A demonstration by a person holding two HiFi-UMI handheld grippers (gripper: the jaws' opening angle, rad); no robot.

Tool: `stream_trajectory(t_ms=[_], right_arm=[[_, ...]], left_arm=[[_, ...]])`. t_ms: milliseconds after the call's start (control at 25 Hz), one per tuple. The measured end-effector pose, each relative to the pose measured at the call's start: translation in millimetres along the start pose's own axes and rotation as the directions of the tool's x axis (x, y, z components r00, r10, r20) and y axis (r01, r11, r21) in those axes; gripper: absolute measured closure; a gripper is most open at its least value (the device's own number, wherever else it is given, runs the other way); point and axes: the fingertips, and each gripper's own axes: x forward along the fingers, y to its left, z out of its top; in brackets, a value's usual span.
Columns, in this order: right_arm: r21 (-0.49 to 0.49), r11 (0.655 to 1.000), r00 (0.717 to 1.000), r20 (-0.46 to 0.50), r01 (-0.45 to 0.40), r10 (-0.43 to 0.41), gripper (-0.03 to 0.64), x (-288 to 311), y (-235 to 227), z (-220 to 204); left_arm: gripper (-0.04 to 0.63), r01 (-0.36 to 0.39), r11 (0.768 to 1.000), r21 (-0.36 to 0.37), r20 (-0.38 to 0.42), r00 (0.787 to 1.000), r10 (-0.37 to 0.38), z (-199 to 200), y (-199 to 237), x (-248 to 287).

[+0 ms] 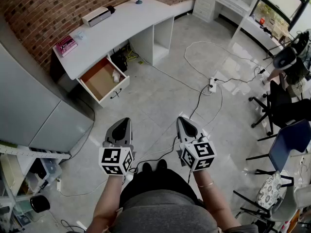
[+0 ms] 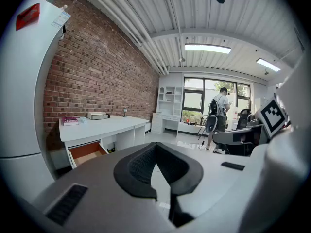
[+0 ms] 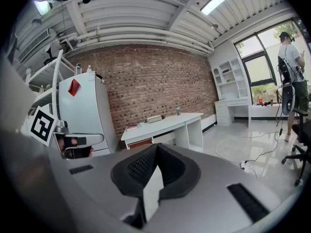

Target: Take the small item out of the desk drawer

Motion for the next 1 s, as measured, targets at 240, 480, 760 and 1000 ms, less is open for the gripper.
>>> stream_trajectory(t_ms=[240,480,760,1000], right_arm=[[0.013,1.000,1.000,0.001,-0.016,0.016,0.614,-3,-12,2],[0.057,0.995,0.997,0.024,-0.076,0.075,0.613,3,-13,7],[0.077,0.991,0.994,0.024,-0.108,0.107,0.612,2,-22,4],[0.095,0.989,0.994,0.013,-0.111,0.110,0.612,3,-30,2]], left_arm=[[0.572,-0.038,0.999,-0.029,0.018,0.999,0.039,4,-3,7],[0.572,-0.086,0.996,-0.025,0.025,0.996,0.087,8,3,10],[0.542,-0.144,0.989,0.013,0.033,0.989,0.144,14,-2,9],[0.500,-0.177,0.984,0.019,0.024,0.984,0.176,16,0,9]])
